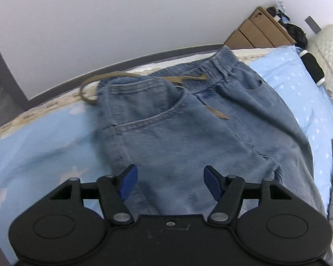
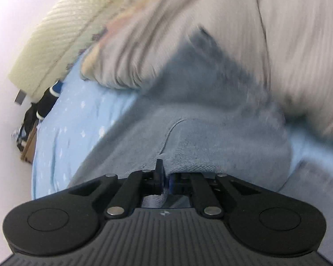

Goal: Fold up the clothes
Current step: 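Lower the jeans flat onto the bed and open both grippers, then grasp the waistband with the left gripper while the right grasps a leg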

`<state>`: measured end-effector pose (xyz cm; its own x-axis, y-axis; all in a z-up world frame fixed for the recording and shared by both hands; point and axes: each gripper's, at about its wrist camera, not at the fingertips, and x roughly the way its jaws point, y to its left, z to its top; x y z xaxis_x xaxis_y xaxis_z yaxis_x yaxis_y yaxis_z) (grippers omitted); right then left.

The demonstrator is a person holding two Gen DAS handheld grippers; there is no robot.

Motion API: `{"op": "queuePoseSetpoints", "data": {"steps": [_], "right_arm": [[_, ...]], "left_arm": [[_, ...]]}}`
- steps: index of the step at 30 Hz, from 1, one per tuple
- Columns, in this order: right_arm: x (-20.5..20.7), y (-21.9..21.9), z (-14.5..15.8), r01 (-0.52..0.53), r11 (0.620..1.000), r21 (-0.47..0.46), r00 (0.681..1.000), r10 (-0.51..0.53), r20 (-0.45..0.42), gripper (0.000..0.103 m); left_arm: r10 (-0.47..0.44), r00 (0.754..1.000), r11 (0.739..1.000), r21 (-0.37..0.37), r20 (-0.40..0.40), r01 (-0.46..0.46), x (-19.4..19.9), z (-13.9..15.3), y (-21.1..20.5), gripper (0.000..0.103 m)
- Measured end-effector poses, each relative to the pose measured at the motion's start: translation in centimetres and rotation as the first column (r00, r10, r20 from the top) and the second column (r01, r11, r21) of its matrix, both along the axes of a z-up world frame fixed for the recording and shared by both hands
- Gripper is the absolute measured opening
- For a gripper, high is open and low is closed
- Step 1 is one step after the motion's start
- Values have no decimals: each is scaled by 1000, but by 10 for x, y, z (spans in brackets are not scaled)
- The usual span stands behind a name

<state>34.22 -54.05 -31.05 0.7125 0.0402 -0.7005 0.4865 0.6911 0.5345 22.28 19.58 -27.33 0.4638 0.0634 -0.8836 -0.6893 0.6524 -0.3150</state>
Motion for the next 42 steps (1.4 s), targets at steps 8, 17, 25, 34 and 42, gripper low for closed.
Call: {"op": "queuePoseSetpoints", "data": {"steps": [8,17,25,34,42], "right_arm": [[-6,-16,-17,-95,985,-142,988,76,-132,3],[-38,6,-12,-163,972,-167,979,138,-152,20],[-101,15,0,-161,978,-133,976,138,-167,43],[-203,-6,-21,106,991,-77,974,-119,-195,58],[-226,-2,-61,169,985,22,952,-157,-261,66]], "left_arm": [[3,998,1000,6,-70,-3,-11,-7,13,64],[-34,995,999,27,-89,37,-18,2,13,69],[95,995,979,-185,19,-90,-25,-37,42,75],[217,970,921,-353,113,-165,-24,-80,73,71],[180,978,913,-387,104,-127,1,-92,76,49]]}}
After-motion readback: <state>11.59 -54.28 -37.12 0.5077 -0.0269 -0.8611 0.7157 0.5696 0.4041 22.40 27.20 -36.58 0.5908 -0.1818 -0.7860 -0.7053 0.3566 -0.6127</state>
